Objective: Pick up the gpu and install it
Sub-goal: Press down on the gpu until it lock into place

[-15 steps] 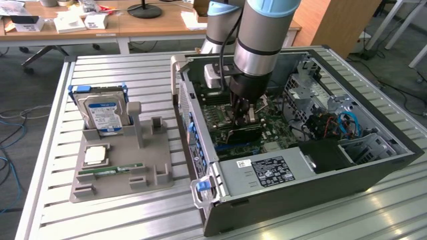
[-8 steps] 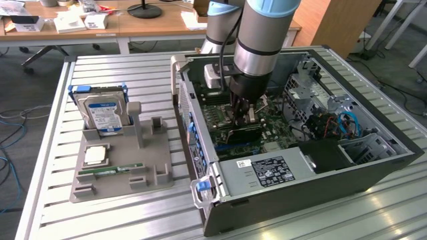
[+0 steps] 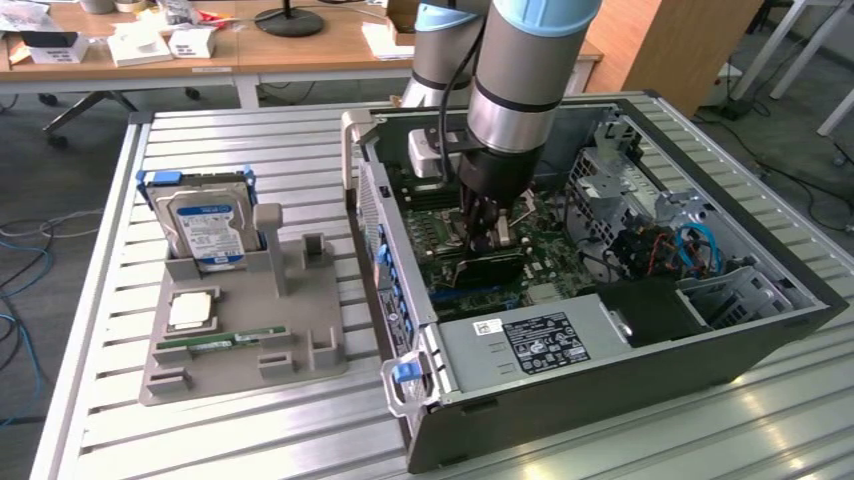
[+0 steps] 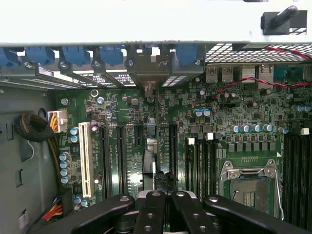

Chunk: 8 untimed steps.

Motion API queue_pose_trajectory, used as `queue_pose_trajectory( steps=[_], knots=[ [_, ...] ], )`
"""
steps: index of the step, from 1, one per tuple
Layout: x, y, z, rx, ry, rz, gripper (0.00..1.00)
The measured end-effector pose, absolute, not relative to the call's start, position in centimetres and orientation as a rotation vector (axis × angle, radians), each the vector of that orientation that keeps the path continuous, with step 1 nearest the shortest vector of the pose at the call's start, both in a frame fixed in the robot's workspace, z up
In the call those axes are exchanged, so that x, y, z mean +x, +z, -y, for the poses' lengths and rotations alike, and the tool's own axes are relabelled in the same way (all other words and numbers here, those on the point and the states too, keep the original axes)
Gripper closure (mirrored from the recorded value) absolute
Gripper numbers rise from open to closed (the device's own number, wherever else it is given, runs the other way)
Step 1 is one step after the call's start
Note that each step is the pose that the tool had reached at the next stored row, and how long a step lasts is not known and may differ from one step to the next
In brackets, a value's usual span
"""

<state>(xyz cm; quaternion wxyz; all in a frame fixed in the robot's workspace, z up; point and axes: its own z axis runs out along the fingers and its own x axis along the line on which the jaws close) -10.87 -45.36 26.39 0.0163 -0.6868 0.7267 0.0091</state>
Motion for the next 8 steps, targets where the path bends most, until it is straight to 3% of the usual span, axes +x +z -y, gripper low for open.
queue_pose_trajectory(
  steps=[8],
  knots=[
    [-10.87, 26.39, 45.36, -2.135, 0.028, -2.260, 0.89]
  ],
)
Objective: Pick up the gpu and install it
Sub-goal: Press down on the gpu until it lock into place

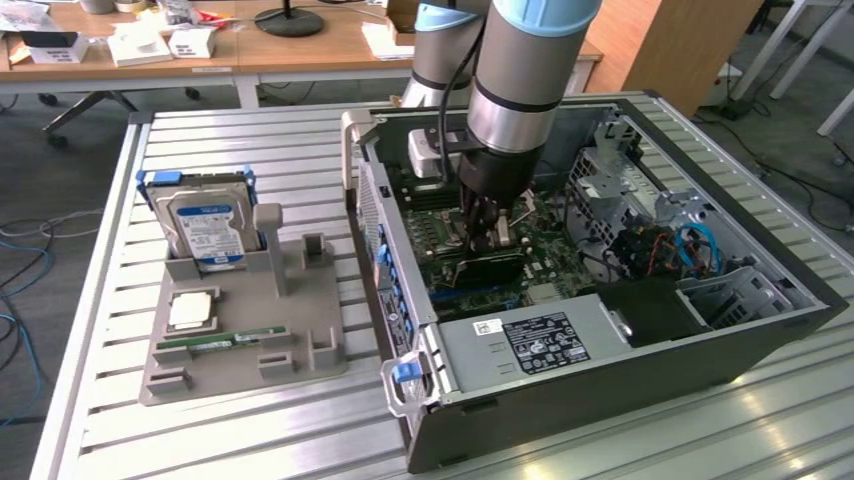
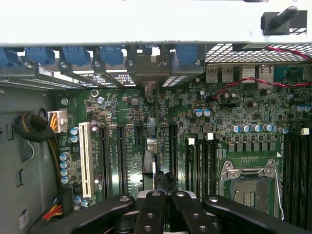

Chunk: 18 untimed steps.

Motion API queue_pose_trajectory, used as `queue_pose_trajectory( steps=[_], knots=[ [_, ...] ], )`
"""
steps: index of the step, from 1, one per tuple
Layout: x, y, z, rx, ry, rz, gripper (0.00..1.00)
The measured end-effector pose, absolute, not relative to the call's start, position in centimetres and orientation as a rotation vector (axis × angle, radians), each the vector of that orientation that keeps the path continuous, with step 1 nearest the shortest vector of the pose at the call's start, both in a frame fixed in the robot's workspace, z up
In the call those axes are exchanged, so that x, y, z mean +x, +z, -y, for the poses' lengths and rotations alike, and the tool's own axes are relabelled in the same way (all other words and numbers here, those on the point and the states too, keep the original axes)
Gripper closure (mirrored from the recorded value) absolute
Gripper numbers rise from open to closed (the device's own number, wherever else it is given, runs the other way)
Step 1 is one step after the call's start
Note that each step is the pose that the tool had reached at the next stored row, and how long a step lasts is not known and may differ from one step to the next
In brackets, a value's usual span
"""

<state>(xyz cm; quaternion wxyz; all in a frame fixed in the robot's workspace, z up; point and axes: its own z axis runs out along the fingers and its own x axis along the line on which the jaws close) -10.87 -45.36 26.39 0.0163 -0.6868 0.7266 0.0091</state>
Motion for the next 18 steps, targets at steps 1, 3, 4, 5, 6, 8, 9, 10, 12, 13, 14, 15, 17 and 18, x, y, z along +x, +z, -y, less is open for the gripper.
queue_pose_trajectory(
  steps=[1, 3, 4, 5, 6, 8, 9, 10, 12, 13, 14, 15, 17, 18],
  knots=[
    [-10.87, 26.39, 45.36, -2.135, 0.028, -2.260, 0.89],
    [-10.87, 26.39, 45.36, -2.136, 0.028, -2.259, 0.89],
    [-10.88, 26.39, 45.37, -2.136, 0.028, -2.259, 0.89],
    [-10.89, 26.39, 45.38, -2.136, 0.028, -2.259, 0.89],
    [-10.90, 26.39, 45.38, -2.136, 0.028, -2.260, 0.89],
    [-10.91, 26.39, 45.40, -2.136, 0.028, -2.260, 0.89],
    [-10.91, 26.38, 45.40, -2.136, 0.028, -2.259, 0.89],
    [-10.92, 26.39, 45.41, -2.136, 0.028, -2.260, 0.89],
    [-10.93, 26.38, 45.41, -2.136, 0.028, -2.260, 0.89],
    [-10.93, 26.38, 45.41, -2.136, 0.028, -2.259, 0.89],
    [-10.93, 26.38, 45.42, -2.136, 0.028, -2.259, 0.89],
    [-10.93, 26.38, 45.42, -2.136, 0.028, -2.260, 0.89],
    [-10.95, 26.38, 45.41, -2.135, 0.028, -2.259, 0.89],
    [-10.98, 26.37, 45.42, -2.135, 0.028, -2.260, 0.89]
  ],
)
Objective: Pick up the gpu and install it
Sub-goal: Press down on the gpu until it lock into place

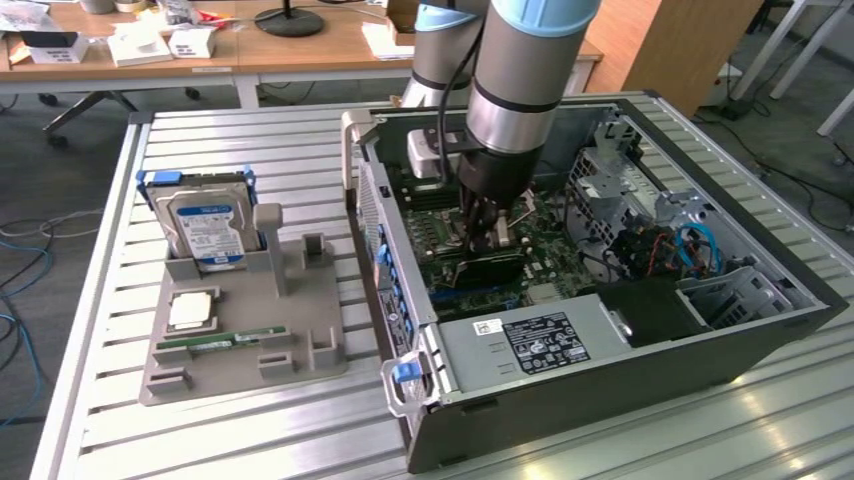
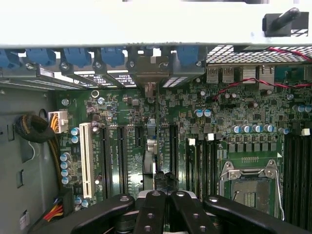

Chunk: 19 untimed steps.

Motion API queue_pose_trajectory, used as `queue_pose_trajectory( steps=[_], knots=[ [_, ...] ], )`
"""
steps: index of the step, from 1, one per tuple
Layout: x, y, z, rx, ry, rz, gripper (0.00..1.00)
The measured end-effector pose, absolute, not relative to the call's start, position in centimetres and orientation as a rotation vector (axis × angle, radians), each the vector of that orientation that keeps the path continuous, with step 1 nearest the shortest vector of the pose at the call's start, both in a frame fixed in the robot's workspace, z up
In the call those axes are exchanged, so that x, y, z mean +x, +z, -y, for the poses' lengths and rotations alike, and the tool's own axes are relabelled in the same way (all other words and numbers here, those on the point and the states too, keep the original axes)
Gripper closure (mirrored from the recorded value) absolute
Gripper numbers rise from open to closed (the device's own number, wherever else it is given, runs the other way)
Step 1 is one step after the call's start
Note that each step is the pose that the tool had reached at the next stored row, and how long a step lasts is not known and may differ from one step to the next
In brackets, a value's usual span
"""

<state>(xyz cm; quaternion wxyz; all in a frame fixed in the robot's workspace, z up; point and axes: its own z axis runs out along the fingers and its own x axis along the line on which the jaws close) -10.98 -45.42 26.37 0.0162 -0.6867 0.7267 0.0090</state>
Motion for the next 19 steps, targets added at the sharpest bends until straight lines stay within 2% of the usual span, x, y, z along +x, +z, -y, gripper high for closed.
queue_pose_trajectory(
  steps=[6, 8, 19],
  knots=[
    [-11.2, 26.3, 45.4, -2.136, 0.028, -2.260, 0.89],
    [-11.2, 27.3, 45.4, -2.135, 0.028, -2.259, 0.89],
    [-11.2, 28.8, 45.4, -2.136, 0.028, -2.260, 0.89]
  ],
)
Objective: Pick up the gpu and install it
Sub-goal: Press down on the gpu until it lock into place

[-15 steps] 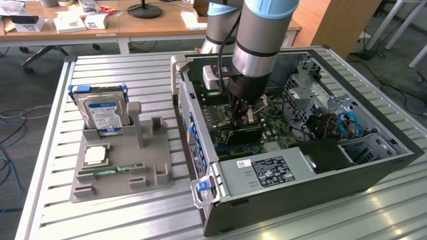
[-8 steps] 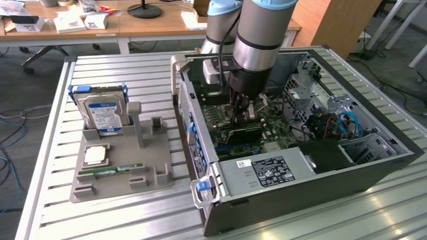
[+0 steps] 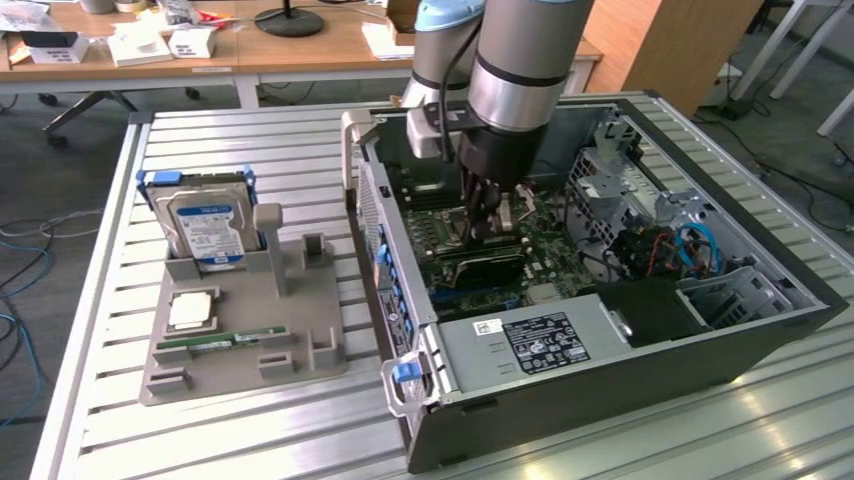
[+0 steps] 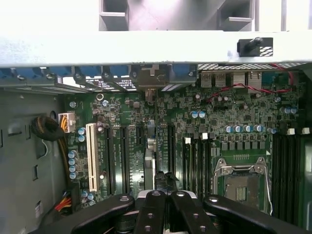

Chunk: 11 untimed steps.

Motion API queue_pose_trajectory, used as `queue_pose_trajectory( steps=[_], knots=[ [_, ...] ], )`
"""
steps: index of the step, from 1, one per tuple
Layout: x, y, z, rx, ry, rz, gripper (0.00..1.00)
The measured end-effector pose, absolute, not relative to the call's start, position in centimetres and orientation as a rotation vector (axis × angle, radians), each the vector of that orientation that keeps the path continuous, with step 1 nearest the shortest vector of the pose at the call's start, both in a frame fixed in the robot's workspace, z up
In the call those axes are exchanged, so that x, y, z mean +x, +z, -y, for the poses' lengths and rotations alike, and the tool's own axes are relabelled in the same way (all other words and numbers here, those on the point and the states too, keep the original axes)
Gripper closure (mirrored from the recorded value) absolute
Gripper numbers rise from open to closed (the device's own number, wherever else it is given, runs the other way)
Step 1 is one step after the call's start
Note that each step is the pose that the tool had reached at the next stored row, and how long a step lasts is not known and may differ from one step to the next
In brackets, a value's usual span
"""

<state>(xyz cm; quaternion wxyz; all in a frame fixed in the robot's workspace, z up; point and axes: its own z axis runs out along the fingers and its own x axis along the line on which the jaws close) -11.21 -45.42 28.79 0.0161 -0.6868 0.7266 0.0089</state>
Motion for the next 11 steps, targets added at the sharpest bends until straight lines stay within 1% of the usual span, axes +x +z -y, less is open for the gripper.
queue_pose_trajectory(
  steps=[11],
  knots=[
    [-11.21, 29.29, 45.42, -2.136, 0.027, -2.260, 0.89]
  ],
)
